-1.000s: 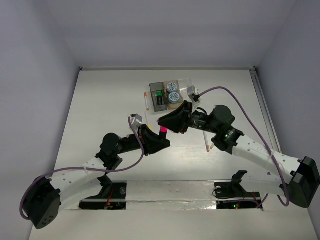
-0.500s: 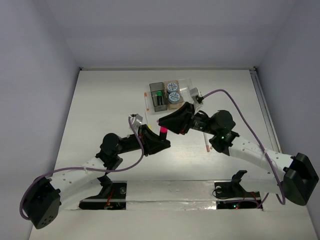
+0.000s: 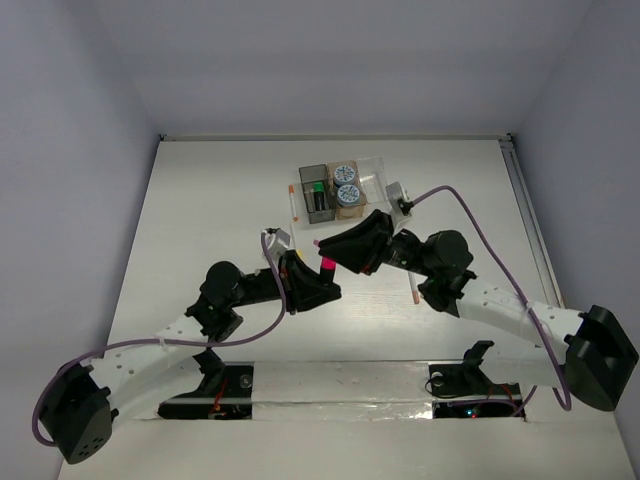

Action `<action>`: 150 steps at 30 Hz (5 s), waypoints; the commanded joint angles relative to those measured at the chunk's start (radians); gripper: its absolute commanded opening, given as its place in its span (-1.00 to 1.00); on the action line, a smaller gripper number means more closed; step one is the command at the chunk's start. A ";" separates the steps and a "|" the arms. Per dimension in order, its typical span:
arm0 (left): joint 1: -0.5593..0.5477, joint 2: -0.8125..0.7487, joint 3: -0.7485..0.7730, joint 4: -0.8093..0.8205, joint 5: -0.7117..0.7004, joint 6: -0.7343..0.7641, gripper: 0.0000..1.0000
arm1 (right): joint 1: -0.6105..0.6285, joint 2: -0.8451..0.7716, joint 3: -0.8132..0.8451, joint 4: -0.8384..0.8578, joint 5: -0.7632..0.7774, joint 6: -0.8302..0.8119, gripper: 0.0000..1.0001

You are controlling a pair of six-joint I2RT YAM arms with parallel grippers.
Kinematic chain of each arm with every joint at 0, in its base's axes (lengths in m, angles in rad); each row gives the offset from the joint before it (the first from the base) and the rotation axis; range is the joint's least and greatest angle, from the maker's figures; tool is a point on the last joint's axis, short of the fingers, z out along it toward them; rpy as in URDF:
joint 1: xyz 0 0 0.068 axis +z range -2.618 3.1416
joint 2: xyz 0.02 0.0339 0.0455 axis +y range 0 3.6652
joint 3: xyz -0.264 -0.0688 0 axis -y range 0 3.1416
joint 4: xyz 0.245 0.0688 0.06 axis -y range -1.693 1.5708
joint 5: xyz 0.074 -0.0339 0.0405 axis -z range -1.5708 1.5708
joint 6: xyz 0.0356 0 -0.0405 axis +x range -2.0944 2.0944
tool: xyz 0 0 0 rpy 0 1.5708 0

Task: Sort the stationery into containers
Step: Close the pen cap on the pen, then place the pen in the storage box.

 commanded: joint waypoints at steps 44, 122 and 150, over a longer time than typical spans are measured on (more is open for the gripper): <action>0.089 -0.082 0.368 -0.128 -0.156 0.175 -1.00 | 0.480 0.244 -0.495 -0.009 0.158 0.153 -1.00; 0.100 0.154 0.143 0.255 -0.141 -0.023 -1.00 | 0.557 -0.371 -0.315 -0.629 1.094 0.112 0.77; 0.214 0.929 0.700 -0.200 -0.854 -0.132 -1.00 | 0.518 -0.377 -0.402 -0.750 0.934 0.124 0.82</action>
